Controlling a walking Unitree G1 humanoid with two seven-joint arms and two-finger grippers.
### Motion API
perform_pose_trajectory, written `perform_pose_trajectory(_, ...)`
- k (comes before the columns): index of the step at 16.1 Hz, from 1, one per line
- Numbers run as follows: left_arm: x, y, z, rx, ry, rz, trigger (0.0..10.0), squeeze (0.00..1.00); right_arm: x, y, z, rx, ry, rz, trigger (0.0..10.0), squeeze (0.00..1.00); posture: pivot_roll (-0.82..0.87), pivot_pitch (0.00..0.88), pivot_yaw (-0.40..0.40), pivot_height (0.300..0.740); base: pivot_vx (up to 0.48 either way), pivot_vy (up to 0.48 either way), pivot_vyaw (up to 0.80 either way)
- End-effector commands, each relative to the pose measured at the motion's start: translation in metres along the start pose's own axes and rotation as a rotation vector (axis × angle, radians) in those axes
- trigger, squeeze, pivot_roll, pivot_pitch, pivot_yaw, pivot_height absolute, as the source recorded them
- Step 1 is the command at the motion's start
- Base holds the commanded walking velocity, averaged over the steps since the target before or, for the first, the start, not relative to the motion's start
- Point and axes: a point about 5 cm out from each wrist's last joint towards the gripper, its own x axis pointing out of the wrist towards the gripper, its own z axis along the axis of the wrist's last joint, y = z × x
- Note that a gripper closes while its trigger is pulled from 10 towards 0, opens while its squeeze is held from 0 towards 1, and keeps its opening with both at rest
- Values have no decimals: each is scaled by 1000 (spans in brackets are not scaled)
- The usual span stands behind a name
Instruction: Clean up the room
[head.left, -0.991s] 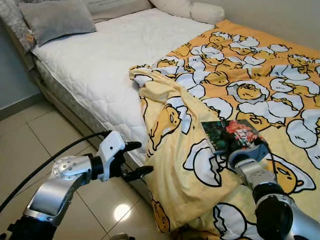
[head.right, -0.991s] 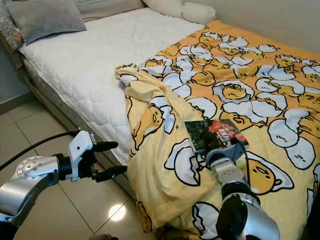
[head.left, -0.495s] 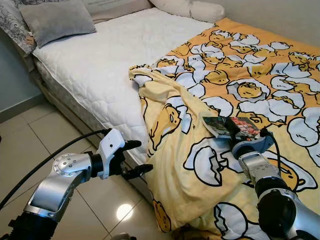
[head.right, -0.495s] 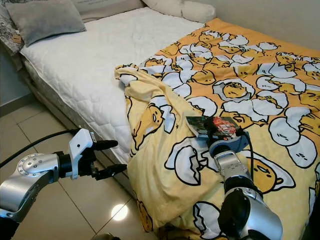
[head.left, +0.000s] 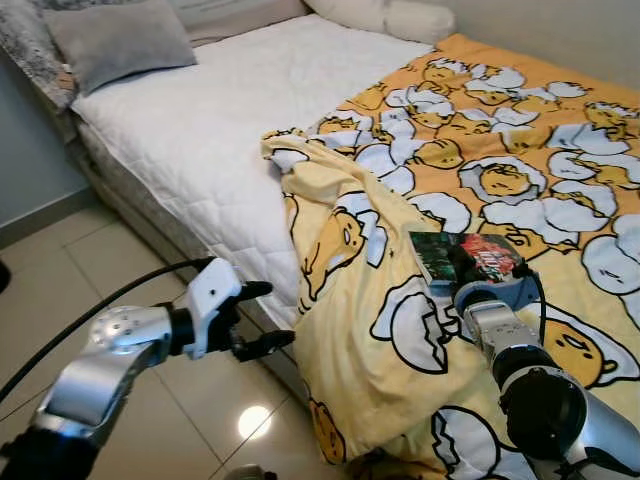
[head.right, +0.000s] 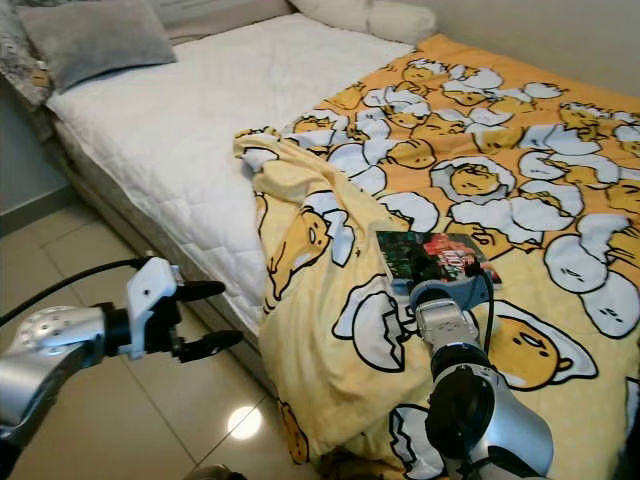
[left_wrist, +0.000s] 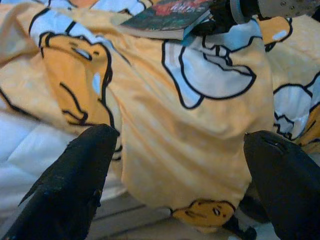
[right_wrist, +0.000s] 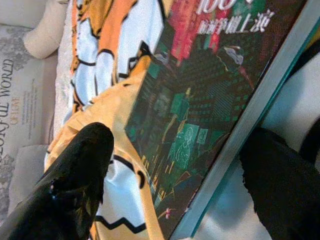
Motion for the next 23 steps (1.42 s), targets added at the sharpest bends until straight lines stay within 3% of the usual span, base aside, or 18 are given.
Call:
perform_pose_trajectory(1,-4,0,3,9,1,2,10000,0,2,9,3,24,-26,11,0,0,93,0,42,740,0,0,0)
perform_pose_trajectory(7,-4,-4,7,0,-12,11,10000,0,3,14,9,93,-68,46,0,0,105,0,34,740,0,0,0)
perform_pose_trajectory(18,0,1,8,4,-20,3,10000,0,1,5,8,89,-67,4,0,0,83,0,51,740,0,0,0)
perform_pose_trajectory(23,11,5,9,5,-46,19,10000,0,1,6,11,-87,-44,63,0,0,29,0,71,740,0,0,0)
